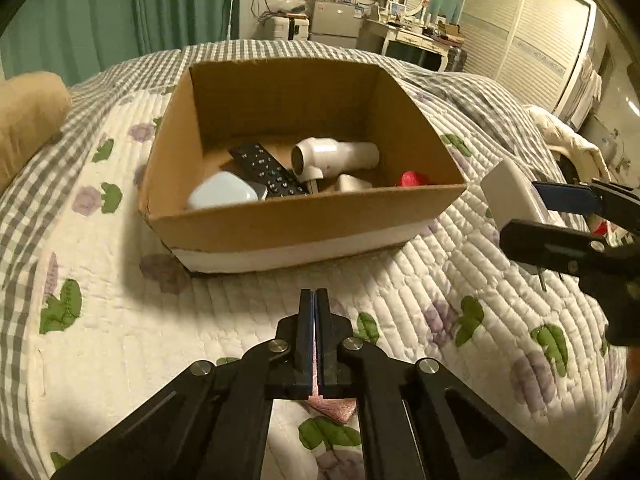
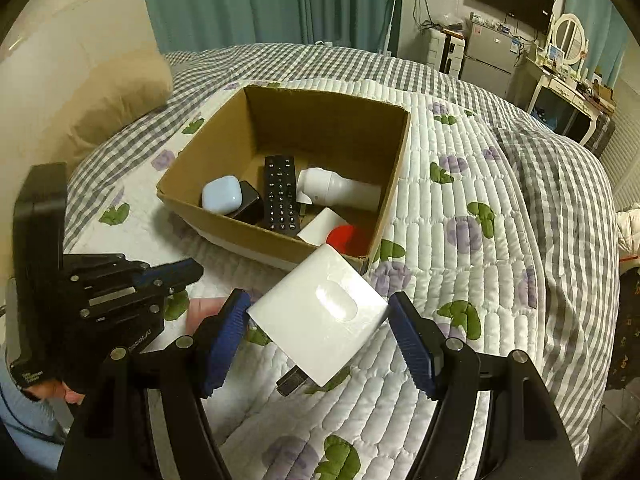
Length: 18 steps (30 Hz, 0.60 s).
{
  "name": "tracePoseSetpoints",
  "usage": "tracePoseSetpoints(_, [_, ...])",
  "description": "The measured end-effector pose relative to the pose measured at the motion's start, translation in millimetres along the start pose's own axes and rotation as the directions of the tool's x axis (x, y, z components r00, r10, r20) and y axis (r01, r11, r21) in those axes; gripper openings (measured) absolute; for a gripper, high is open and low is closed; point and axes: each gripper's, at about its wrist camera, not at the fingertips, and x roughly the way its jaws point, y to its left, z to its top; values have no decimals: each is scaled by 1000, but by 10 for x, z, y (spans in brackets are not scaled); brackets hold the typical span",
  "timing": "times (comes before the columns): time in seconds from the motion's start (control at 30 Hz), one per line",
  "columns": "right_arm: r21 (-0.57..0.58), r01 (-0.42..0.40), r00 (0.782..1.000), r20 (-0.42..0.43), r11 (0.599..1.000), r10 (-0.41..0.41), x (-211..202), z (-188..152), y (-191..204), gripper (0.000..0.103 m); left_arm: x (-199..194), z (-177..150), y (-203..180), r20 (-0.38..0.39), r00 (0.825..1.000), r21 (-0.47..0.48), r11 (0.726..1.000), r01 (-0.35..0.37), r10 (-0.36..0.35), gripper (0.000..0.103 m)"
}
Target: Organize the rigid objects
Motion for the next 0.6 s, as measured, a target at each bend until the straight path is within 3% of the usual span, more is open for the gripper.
tracePoseSetpoints(0.03, [3, 0, 1000, -9, 1000, 0, 32, -10, -7, 71, 22, -12, 17, 2, 1000, -4, 1000, -14, 14, 10])
tracePoseSetpoints(0.1, [5, 1, 1000, -22, 1000, -1, 72, -38, -20, 71, 123, -43, 51, -33, 999, 4, 999, -34, 34, 45])
tracePoseSetpoints(0.13, [5, 1, 1000, -31, 1000, -1, 99, -57, -27, 71, 166, -64, 67, -49, 998, 2, 999, -46, 46, 75])
tracePoseSetpoints(0.17, [6, -1, 999, -36, 1000, 1, 116, -66, -30, 71, 215, -100, 81, -56, 997, -3, 998, -57, 57, 80])
tracePoseSetpoints(0.33, [24, -1, 998, -56, 1000, 2, 195, -107, -84, 71, 492, -279, 21, -154, 988, 12, 1000, -16, 17, 80])
tracePoseSetpoints(0.4, [30, 1, 998, -59, 1000, 1, 213, -110, -102, 71, 624, -360, -71, -194, 981, 49, 999, -12, 21, 85])
tracePoseSetpoints(0.47, [35, -2, 998, -63, 999, 4, 224, -117, -117, 71, 686, -375, -164, -216, 976, 86, 996, 10, 9, 101])
tracePoseSetpoints(0.5, [37, -1, 998, -64, 999, 4, 230, -121, -126, 71, 725, -381, -201, -235, 972, 102, 995, 25, -1, 103])
tracePoseSetpoints(0.6, [44, 0, 998, -67, 999, 3, 250, -127, -143, 71, 866, -399, -306, -248, 967, 166, 986, -11, 53, 103])
